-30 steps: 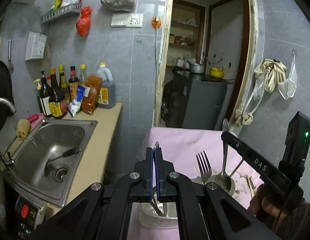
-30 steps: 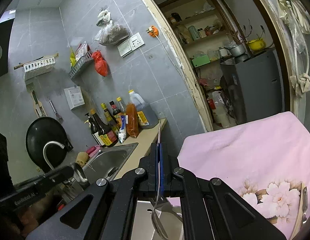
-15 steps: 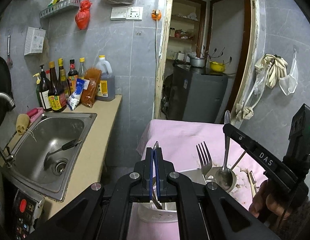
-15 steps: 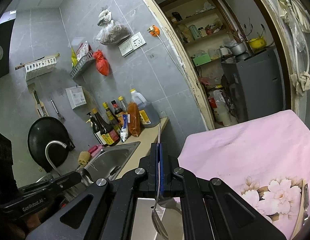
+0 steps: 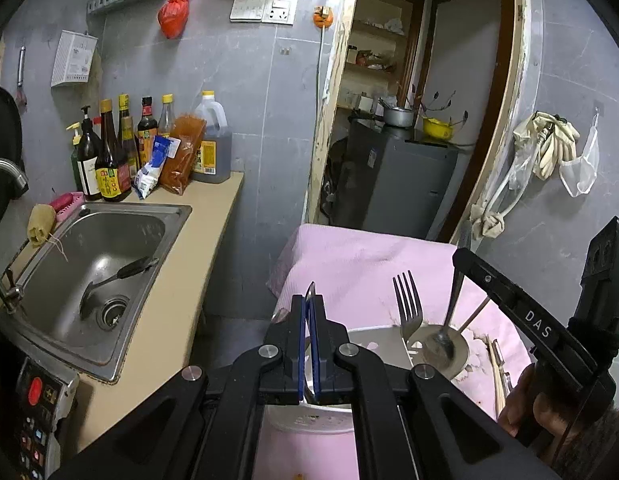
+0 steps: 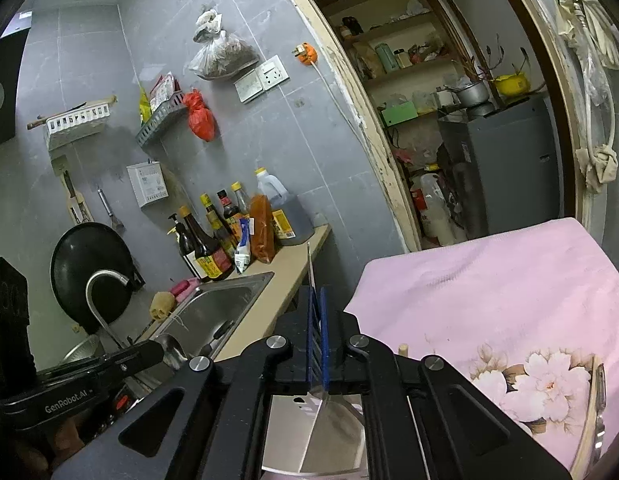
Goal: Organize utensils
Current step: 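Lift both held utensils and carry them over the white caddy, then open both tools to drop the spoon and knife into the caddy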
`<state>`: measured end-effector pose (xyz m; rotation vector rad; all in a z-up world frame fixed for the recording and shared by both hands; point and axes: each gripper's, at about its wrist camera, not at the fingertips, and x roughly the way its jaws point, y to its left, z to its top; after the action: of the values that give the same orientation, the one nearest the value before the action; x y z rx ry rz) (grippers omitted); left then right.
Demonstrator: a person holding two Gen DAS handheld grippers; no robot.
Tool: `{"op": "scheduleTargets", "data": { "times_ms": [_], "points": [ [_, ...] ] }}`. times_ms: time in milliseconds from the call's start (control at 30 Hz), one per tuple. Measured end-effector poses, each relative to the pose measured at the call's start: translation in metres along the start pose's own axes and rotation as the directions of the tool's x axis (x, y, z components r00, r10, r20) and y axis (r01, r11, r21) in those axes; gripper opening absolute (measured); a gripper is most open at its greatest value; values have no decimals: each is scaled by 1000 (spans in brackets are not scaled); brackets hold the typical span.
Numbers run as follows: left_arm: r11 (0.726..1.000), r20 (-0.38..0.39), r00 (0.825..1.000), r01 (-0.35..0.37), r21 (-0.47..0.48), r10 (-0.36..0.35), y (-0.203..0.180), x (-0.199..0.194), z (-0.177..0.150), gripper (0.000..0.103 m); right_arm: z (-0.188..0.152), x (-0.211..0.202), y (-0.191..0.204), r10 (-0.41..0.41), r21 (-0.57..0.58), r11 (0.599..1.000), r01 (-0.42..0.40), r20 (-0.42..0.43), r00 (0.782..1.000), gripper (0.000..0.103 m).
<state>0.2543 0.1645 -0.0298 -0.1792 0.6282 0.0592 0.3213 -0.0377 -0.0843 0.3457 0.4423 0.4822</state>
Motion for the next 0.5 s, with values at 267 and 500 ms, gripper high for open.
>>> {"op": "scheduleTargets", "data": {
  "times_ms": [267,500],
  "points": [
    [1000,-15,1000,18,-4,-18,-2,-2,-1,3,-1,-8,-3,-3,12,1000,3,-17,1000,4],
    [999,2,1000,28,-16,-28,-4,-5,0,3,3,-29,-10,-11,31,999,12,-8,1000,35]
  ]
}}
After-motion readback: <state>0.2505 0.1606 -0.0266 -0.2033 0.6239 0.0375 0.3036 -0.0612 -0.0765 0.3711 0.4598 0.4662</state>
